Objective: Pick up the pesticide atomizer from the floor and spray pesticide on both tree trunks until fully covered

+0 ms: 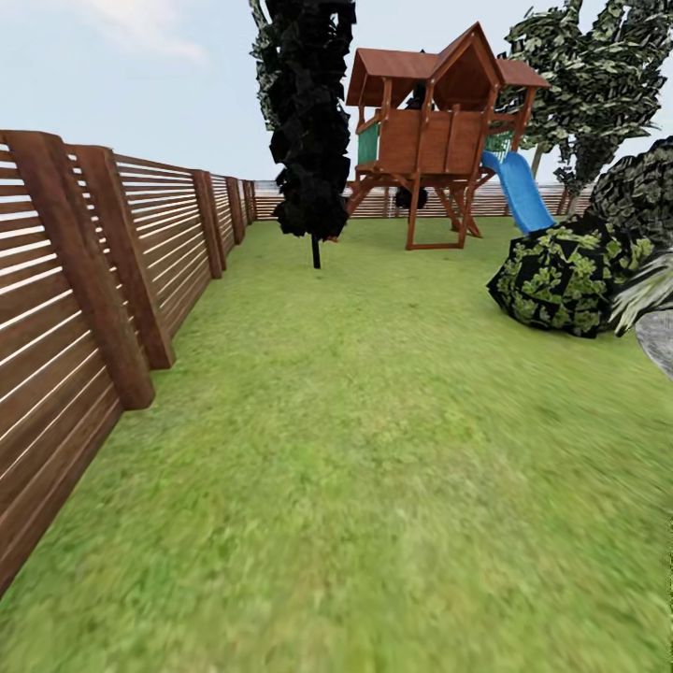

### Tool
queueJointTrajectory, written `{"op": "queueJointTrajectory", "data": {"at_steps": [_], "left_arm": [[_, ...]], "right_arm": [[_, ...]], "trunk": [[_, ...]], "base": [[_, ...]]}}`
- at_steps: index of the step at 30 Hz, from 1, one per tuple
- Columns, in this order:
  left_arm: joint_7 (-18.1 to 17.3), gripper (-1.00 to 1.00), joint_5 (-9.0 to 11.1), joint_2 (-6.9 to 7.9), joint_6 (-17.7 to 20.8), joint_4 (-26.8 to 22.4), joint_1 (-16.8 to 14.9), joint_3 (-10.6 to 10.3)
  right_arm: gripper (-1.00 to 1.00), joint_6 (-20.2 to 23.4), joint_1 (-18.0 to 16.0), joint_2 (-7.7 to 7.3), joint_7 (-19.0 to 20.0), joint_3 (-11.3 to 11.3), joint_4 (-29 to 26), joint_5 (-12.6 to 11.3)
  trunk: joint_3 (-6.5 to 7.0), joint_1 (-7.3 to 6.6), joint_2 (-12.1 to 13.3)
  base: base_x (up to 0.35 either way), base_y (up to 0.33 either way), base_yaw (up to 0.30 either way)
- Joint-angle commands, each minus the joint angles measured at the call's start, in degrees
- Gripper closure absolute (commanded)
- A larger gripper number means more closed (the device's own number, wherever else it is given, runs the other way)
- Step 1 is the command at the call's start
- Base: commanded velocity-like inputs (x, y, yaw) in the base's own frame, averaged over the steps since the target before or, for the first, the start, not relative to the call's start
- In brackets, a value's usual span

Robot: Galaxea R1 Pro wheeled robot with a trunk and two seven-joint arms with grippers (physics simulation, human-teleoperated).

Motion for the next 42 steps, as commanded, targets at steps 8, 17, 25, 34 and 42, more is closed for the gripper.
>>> {"op": "queueJointTrajectory", "data": {"at_steps": [8, 17, 25, 34, 42], "left_arm": [[0.0, -1.00, 0.2, 0.01, -0.2, 0.0, 0.0, 0.0], [0.0, -1.00, 0.2, 0.01, -0.2, 0.0, 0.0, 0.0], [0.0, -1.00, 0.2, 0.01, -0.2, 0.0, 0.0, 0.0], [0.0, -1.00, 0.2, 0.01, -0.2, 0.0, 0.0, 0.0], [0.0, -1.00, 0.2, 0.01, -0.3, -0.1, 0.0, 0.1]], "right_arm": [[-1.00, -0.2, 0.0, 0.03, 0.0, -0.2, 0.1, 0.4], [-1.00, -0.2, 0.0, 0.03, 0.0, -0.2, 0.1, 0.4], [-1.00, -0.2, 0.0, 0.03, 0.0, -0.2, 0.1, 0.4], [-1.00, -0.2, 0.0, 0.03, 0.0, -0.2, 0.0, 0.4], [-1.00, -0.2, 0.0, 0.03, 0.0, -0.2, 0.1, 0.4]], "trunk": [[-0.05, 0.03, 0.0], [-0.05, 0.03, 0.0], [-0.05, 0.03, 0.0], [-0.05, 0.03, 0.0], [-0.05, 0.03, 0.0]], "base": [[0.339, 0.000, -0.286], [0.339, 0.000, -0.110], [0.339, 0.000, -0.002], [0.339, 0.000, 0.000], [0.339, 0.000, 0.000]]}}
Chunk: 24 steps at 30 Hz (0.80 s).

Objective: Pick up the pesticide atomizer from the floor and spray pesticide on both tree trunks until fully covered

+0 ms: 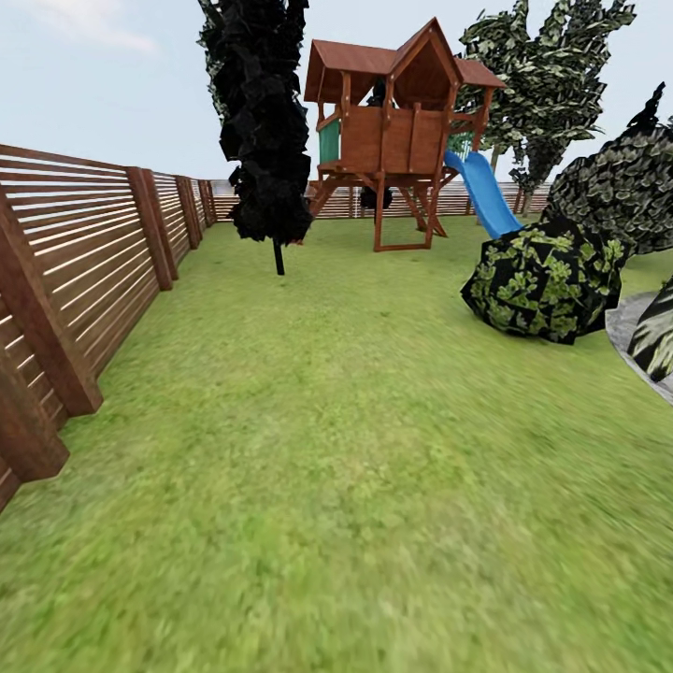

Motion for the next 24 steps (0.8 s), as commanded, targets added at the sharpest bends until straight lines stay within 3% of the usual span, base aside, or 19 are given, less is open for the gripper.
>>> {"op": "queueJointTrajectory", "data": {"at_steps": [1, 24], "left_arm": [[0.0, -1.00, 0.2, -0.02, -0.2, 0.0, 0.0, 0.0], [0.1, -1.00, 0.3, -0.09, -0.1, 0.1, 0.0, 0.0]], "right_arm": [[-1.00, -0.2, 0.0, 0.02, 0.0, -0.2, 0.0, 0.4], [-1.00, -0.2, 0.0, -0.06, 0.0, -0.4, 0.0, 0.3]], "trunk": [[-0.05, 0.03, 0.0], [-0.05, 0.03, 0.0]], "base": [[0.339, 0.000, 0.000], [0.339, 0.000, 0.000]]}}
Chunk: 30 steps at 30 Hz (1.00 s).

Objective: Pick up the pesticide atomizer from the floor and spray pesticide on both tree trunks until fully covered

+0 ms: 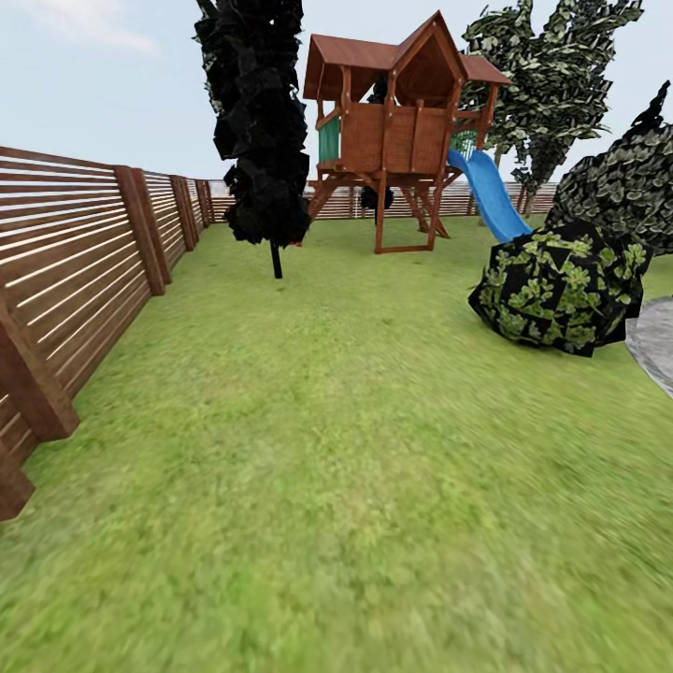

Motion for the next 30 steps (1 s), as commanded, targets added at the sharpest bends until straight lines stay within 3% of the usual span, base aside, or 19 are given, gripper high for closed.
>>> {"op": "queueJointTrajectory", "data": {"at_steps": [1, 30], "left_arm": [[0.0, -1.00, 0.2, 0.00, -0.2, 0.0, 0.0, 0.0], [0.0, -1.00, 0.2, 0.04, -0.2, 0.0, 0.0, -0.1]], "right_arm": [[-1.00, -0.2, 0.0, 0.02, -0.1, -0.2, 0.0, 0.4], [-1.00, -0.2, 0.0, 0.02, 0.0, -0.1, 0.0, 0.4]], "trunk": [[-0.05, 0.03, 0.0], [-0.05, 0.03, 0.0]], "base": [[0.339, 0.000, 0.000], [0.339, 0.000, 0.000]]}}
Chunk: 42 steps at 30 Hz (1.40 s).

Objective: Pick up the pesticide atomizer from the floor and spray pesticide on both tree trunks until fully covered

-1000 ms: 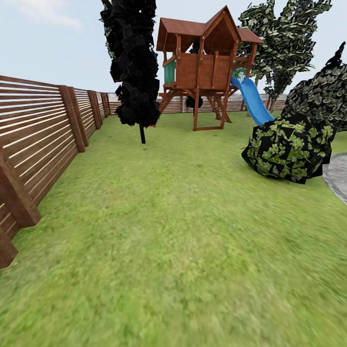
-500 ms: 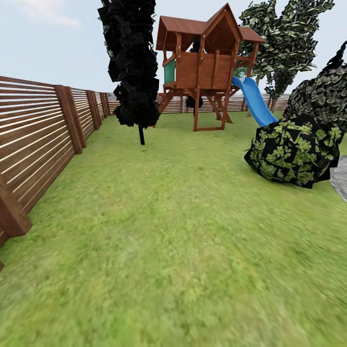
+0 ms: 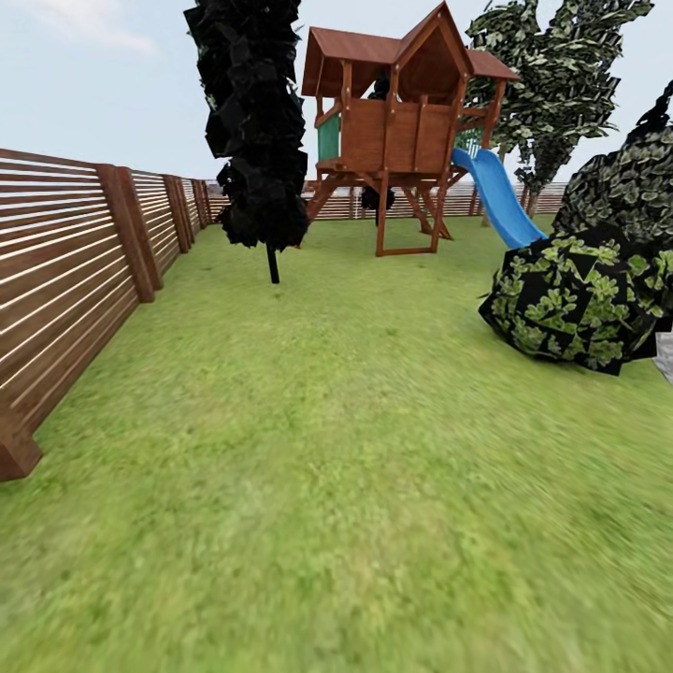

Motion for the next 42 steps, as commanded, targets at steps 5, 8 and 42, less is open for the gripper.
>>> {"op": "queueJointTrajectory", "data": {"at_steps": [5, 8, 42], "left_arm": [[0.0, -1.00, 0.2, -0.03, -0.2, 0.1, 0.0, 0.0], [0.0, -1.00, 0.2, -0.01, -0.2, 0.1, 0.0, 0.0], [0.0, -1.00, 0.3, -0.03, -0.2, 0.1, 0.0, 0.0]], "right_arm": [[-1.00, -0.2, 0.0, 0.02, 0.0, -0.2, 0.0, 0.4], [-1.00, -0.2, 0.0, 0.02, 0.0, -0.2, 0.0, 0.4], [-1.00, -0.2, 0.0, 0.02, 0.0, 0.2, 0.0, 0.4]], "trunk": [[-0.05, 0.03, 0.0], [-0.05, 0.03, 0.0], [-0.05, 0.03, 0.0]], "base": [[0.339, 0.000, 0.000], [0.339, 0.000, 0.000], [0.339, 0.000, -0.117]]}}
